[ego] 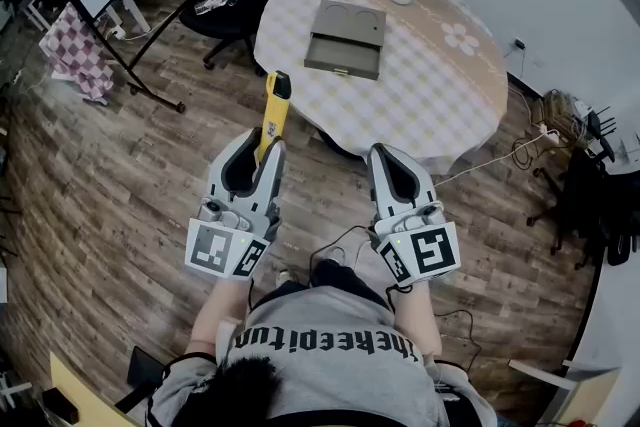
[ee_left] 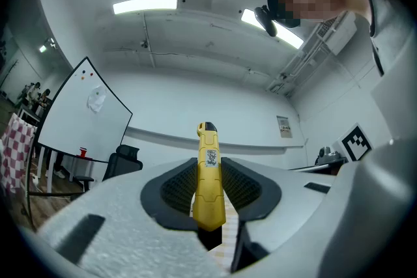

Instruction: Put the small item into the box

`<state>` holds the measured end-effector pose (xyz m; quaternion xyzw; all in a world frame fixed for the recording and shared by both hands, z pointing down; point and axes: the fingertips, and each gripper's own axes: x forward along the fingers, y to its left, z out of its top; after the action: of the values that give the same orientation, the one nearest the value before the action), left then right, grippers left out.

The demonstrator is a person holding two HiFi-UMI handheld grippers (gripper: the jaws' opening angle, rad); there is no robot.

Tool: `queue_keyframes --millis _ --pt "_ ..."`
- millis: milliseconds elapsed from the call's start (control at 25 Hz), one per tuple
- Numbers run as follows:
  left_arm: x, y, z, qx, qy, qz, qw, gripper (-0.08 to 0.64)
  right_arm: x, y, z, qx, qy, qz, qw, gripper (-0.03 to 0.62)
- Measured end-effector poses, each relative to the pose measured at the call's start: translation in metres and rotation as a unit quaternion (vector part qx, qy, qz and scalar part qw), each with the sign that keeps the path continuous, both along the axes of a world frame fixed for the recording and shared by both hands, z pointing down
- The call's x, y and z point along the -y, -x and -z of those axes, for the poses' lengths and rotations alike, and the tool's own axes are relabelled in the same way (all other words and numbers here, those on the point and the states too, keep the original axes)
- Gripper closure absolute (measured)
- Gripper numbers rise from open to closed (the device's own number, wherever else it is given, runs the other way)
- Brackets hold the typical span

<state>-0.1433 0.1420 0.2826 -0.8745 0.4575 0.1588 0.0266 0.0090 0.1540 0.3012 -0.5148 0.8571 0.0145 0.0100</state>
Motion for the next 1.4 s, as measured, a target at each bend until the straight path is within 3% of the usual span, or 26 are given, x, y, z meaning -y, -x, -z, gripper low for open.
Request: queue_keyframes --millis 680,1400 --pt "0.013 -0.051 0.008 -0.004 -0.017 0.022 0.9996 0.437 0.018 -0.054 0.000 0.020 -0.015 0.026 0.999 0.586" --pt "0.075 -0.051 0.016 -0.010 -0.013 -0.003 0.9999 0.437 0.076 -0.049 0.006 0.020 -0.010 0.013 1.000 0.586"
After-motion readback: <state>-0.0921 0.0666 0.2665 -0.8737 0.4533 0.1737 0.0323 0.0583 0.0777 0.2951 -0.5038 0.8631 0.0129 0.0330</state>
